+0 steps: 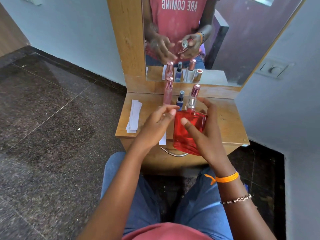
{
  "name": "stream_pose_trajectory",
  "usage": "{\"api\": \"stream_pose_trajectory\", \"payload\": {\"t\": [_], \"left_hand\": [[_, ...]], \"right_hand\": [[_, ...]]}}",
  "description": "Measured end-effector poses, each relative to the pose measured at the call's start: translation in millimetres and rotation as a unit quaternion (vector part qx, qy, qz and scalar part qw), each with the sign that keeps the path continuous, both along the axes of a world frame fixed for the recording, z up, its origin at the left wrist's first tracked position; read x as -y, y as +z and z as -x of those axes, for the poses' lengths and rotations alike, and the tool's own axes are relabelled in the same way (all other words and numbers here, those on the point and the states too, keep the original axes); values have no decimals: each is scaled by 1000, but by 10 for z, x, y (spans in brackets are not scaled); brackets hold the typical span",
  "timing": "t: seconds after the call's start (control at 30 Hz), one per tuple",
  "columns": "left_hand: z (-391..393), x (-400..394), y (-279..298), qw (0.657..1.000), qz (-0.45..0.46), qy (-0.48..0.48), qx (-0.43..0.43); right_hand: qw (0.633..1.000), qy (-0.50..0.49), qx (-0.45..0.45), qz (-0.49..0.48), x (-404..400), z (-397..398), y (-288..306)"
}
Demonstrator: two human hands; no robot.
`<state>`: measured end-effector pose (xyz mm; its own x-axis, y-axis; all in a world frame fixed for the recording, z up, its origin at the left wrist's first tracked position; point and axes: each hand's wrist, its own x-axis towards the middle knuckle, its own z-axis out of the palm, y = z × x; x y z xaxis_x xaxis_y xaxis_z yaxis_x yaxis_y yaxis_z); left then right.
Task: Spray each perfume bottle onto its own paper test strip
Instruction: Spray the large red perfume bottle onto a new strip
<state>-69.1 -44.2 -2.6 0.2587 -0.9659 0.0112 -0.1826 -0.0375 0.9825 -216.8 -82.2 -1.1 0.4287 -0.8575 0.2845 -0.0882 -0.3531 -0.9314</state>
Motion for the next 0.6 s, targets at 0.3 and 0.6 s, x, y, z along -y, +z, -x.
{"api": "stream_pose_trajectory", "payload": {"t": [0.3,0.6], "left_hand": [[232,-8,-62,996,-11,-11,-87],[257,15,-119,998,-10,-8,-59]], "right_hand": [[989,-142,-40,21,132,60,-19],[973,-114,-195,57,528,247,-234]]}}
